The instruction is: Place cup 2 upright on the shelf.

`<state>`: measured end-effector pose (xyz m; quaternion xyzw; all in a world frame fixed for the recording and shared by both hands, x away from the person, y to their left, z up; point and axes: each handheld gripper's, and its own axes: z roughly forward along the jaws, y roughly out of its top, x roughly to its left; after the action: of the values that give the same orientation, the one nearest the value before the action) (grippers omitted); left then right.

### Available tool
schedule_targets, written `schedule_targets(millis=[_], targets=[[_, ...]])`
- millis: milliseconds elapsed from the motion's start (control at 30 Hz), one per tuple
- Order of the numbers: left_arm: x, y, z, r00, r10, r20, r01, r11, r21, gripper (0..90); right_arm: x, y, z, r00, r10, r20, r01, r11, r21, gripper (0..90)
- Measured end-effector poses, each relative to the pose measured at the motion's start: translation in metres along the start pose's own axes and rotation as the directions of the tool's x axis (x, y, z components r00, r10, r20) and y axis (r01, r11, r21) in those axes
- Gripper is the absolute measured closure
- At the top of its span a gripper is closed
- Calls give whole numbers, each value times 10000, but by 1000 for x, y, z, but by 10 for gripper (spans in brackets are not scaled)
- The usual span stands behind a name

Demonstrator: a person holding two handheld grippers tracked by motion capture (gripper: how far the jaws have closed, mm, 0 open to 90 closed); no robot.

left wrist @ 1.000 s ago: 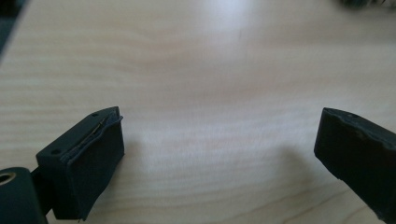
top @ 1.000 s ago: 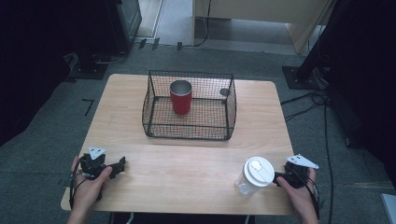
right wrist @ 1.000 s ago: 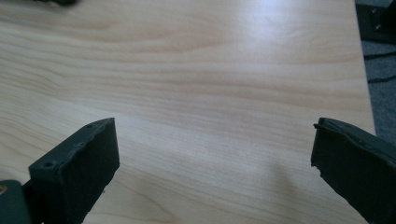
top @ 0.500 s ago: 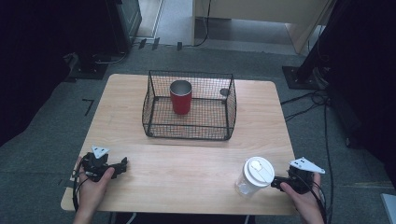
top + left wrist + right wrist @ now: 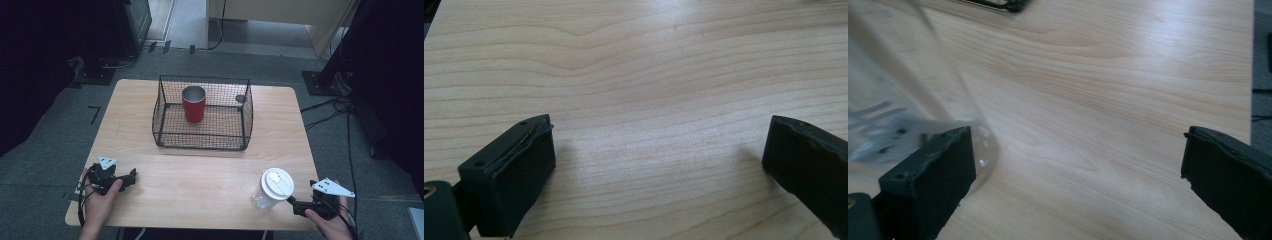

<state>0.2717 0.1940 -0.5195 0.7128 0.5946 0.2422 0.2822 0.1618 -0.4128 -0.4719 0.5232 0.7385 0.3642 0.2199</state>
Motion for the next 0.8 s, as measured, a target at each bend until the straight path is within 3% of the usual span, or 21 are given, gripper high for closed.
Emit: schedule_targets(millis=[200,433,800], targets=[[0,0,0,10000,-3,-4,3,10000,-1,14,5,-4,-5,9961,-330,-816,323,9994,-103,11],[0,0,0,10000,-10,-3,10,10000,-7,13,12,-6,-5,9817,-823,-1719,786,9965,-282,11],[0,0,0,10000,-6,-4,6,10000,-8,13,27,-2,0,9599,-1224,-2521,1110,9921,-590,11]])
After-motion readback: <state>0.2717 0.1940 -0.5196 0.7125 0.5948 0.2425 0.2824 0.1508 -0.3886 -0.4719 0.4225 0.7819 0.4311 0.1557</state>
